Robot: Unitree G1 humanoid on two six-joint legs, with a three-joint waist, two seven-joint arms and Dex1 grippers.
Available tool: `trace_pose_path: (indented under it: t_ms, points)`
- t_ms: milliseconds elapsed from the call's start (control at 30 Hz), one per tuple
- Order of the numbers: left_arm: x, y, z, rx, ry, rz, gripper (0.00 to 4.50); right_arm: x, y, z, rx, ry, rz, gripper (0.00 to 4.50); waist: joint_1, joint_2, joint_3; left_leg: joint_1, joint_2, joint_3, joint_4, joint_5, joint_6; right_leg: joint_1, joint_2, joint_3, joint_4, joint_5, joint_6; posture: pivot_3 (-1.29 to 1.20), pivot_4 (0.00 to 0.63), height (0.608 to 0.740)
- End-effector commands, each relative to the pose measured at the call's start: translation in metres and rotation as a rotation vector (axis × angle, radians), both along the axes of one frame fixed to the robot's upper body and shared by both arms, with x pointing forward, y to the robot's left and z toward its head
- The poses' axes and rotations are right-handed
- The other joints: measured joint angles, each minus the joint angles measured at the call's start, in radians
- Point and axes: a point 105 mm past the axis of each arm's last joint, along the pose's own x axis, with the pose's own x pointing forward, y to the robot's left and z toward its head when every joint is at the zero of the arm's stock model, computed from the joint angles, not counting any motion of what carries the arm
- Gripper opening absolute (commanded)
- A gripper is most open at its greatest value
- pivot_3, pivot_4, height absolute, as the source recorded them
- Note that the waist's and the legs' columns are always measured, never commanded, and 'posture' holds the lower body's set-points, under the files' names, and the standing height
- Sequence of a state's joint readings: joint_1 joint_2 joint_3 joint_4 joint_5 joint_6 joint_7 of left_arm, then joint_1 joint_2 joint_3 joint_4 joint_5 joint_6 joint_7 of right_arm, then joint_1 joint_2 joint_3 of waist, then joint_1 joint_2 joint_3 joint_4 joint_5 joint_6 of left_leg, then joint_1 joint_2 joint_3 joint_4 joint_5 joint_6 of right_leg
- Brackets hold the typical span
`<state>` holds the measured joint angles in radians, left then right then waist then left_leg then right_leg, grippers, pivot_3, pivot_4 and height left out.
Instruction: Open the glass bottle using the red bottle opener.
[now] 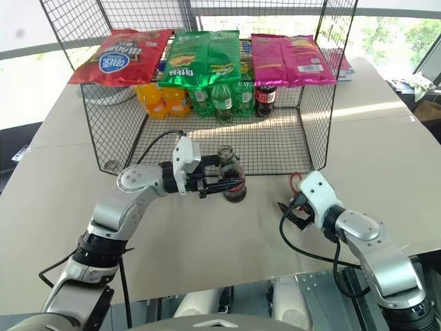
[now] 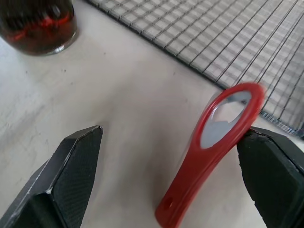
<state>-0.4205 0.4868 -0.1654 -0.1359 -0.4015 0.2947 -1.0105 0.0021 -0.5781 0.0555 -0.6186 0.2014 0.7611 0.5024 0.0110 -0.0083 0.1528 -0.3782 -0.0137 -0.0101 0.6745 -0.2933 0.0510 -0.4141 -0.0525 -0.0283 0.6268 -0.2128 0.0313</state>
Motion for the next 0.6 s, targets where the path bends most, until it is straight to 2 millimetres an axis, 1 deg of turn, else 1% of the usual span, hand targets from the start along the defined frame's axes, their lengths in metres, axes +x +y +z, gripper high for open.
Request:
trace_pose_path:
  t_ms: [33,100,167,267,367,467,533,567,600]
  points:
    - [0.011,0.014,-0.012,0.034,0.024,0.072,2.36,0.008,-0.006,0.028,-0.045,-0.158,-0.002,4.48,0.0,0.0,0.0,0.0,0.0,0.0,0.0,0.0,0.001,0.0,0.0,0.0,0.0,0.0,0.0,0.0,0.15,0.74]
    - [0.013,0.014,-0.011,0.017,0.035,0.079,2.36,0.014,-0.007,0.044,-0.032,-0.229,-0.019,4.48,-0.001,0.0,0.0,0.0,0.0,0.0,0.0,-0.001,0.003,0.0,0.0,0.0,0.0,0.0,0.0,0.0,0.15,0.74]
    - [0.015,0.015,-0.011,0.012,0.041,0.079,2.36,0.016,-0.003,0.055,-0.032,-0.284,0.005,4.48,-0.001,0.0,0.0,0.001,0.001,0.0,0.002,-0.002,0.003,0.0,0.001,0.0,0.001,0.0,0.0,0.0,0.15,0.74]
    - [0.018,0.015,-0.011,0.003,0.048,0.081,2.36,0.018,0.002,0.066,-0.005,-0.333,0.02,4.48,0.0,0.0,0.0,0.001,0.001,-0.001,0.002,-0.002,0.003,0.0,0.002,-0.001,0.002,0.0,0.0,0.0,0.15,0.74]
    - [0.016,0.012,-0.007,-0.008,0.051,0.067,2.36,0.019,0.009,0.072,0.011,-0.361,0.042,4.48,0.0,0.0,0.0,0.001,0.001,0.0,0.002,-0.001,0.003,0.0,0.002,0.0,0.002,0.001,0.0,0.0,0.15,0.74]
    - [0.012,0.01,-0.003,-0.008,0.047,0.057,2.36,0.019,0.015,0.074,0.022,-0.368,0.064,4.48,0.0,0.0,0.0,0.001,0.001,0.0,0.002,-0.001,0.003,0.0,0.002,0.0,0.002,0.001,0.0,0.0,0.15,0.74]
    - [0.011,0.007,0.001,-0.011,0.045,0.049,3.39,0.02,0.02,0.075,0.03,-0.374,0.078,4.5,0.0,0.0,0.0,0.0,0.001,0.0,0.002,-0.001,0.003,0.0,0.001,0.0,0.002,0.001,-0.001,0.0,0.15,0.74]
    - [0.011,0.006,0.004,-0.012,0.044,0.046,3.81,0.021,0.023,0.076,0.036,-0.377,0.089,4.5,0.0,0.0,0.0,0.0,0.001,0.0,0.002,0.0,0.001,0.0,0.001,0.0,0.002,0.001,-0.001,0.0,0.15,0.74]
    - [0.01,0.005,0.006,-0.014,0.04,0.044,4.09,0.022,0.027,0.077,0.041,-0.381,0.099,4.5,0.0,0.0,0.0,0.0,0.001,0.0,0.002,0.001,-0.001,0.0,0.002,0.0,0.002,0.001,-0.001,0.0,0.15,0.74]
